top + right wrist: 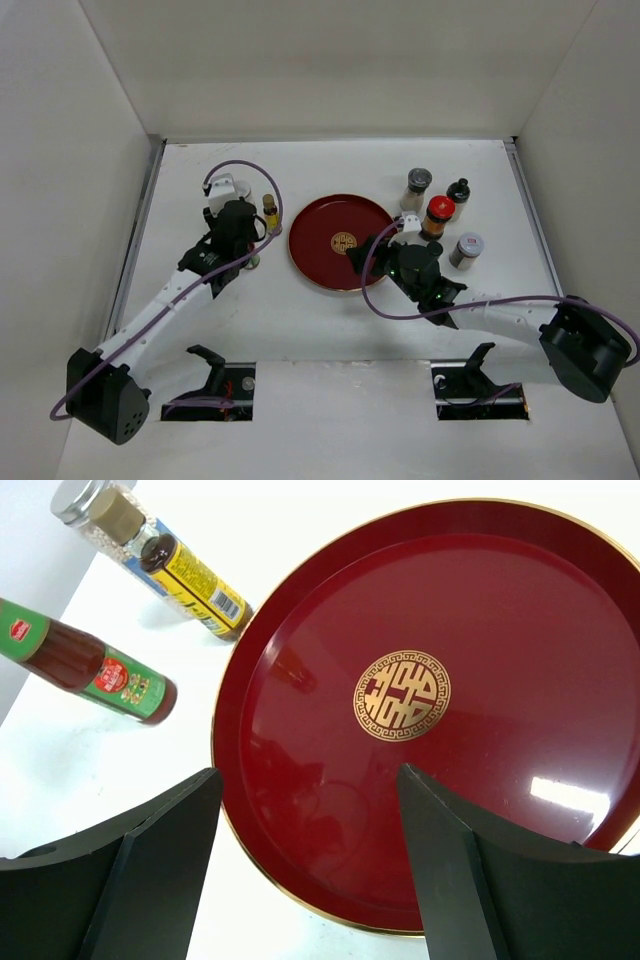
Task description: Organize the condiment bottles
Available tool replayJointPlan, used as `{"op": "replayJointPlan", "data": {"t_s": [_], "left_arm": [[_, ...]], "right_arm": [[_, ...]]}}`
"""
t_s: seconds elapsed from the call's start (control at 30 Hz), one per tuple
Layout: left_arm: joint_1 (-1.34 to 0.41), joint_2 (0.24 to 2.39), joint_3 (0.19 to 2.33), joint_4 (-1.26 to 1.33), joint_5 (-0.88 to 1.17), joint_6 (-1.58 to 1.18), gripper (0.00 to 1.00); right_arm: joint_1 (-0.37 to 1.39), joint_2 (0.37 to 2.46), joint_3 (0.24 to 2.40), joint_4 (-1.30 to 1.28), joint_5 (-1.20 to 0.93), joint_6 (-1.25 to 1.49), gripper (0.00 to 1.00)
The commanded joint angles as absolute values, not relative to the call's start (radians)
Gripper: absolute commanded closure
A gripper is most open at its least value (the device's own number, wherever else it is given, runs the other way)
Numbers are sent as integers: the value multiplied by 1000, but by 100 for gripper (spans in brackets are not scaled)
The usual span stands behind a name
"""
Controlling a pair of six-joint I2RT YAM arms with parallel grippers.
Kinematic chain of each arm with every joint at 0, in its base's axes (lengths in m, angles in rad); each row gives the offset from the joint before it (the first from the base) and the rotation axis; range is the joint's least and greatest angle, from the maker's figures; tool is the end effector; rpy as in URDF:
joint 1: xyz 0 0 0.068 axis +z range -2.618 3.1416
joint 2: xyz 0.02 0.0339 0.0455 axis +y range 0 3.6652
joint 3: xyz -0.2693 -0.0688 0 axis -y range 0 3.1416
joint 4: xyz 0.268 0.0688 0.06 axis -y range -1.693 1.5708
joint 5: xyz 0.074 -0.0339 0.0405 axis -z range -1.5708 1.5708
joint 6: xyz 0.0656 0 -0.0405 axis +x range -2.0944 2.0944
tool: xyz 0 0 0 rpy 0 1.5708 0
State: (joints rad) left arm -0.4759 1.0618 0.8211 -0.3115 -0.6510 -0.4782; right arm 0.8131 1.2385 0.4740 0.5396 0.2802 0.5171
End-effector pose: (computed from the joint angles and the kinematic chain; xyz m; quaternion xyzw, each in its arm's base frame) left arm 0.2589 -0.0887 0.2769 -0.1569 0.8271 0.0359 0.5386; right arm 0.2198 0.2060 0.1953 -0.0281 0.7787 0.2950 0.5530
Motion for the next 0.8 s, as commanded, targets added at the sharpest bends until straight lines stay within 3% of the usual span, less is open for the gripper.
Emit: {"op": "replayJointPlan", "data": {"t_s": [0.0,0.27,0.43,0.77], "left_arm": [[-469,983,844,-331,-661,-465,81],[-617,952,1040,-411,-670,-471,82],[-767,1060,1153,-353,-709,-463,82],[-765,1392,1282,-20,-623,-400,84]], "right_arm": [[815,1218,477,598,273,526,23],[794,1180,451,604,313,545,24],[739,1129,420,589,338,592,29],[714,1088,403,591,311,621,32]]}}
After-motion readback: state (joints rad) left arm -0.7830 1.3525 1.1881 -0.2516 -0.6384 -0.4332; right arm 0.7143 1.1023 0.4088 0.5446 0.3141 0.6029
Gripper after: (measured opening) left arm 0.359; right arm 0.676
